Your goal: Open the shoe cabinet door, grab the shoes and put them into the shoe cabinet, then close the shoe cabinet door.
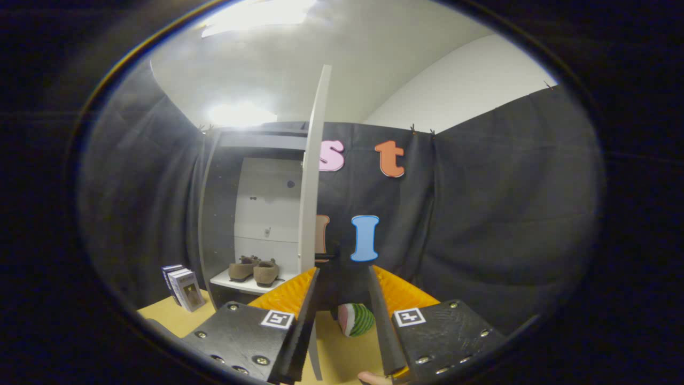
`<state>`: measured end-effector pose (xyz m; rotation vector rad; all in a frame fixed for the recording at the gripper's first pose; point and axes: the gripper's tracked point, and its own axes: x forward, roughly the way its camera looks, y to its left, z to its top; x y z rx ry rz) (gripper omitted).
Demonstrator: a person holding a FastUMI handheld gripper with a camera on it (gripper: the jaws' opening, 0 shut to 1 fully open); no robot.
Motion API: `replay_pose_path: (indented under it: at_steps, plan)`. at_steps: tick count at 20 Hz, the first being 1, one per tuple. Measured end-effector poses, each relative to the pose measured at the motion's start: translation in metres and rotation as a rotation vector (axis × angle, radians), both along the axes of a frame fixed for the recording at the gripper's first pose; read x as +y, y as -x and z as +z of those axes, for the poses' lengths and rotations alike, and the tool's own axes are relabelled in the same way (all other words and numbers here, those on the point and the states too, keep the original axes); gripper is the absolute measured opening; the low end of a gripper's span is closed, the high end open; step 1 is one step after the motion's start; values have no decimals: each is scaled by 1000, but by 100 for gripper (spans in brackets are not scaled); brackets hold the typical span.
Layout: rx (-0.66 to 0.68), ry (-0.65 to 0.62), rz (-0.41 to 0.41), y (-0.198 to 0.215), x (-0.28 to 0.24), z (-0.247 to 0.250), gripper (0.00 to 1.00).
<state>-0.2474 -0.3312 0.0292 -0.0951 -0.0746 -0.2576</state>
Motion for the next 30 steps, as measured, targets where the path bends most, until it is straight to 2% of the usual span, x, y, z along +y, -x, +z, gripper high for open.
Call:
replay_pose_path:
  at_steps: [6,12,25,30]
  plan:
    - [100,-37,80,-30,4,-27,55]
    - [95,-69,137,-36,18,-29,56]
    - [110,-139,399,-54,120,-40,55]
    - [140,-157,436,-72,157,-50,56]
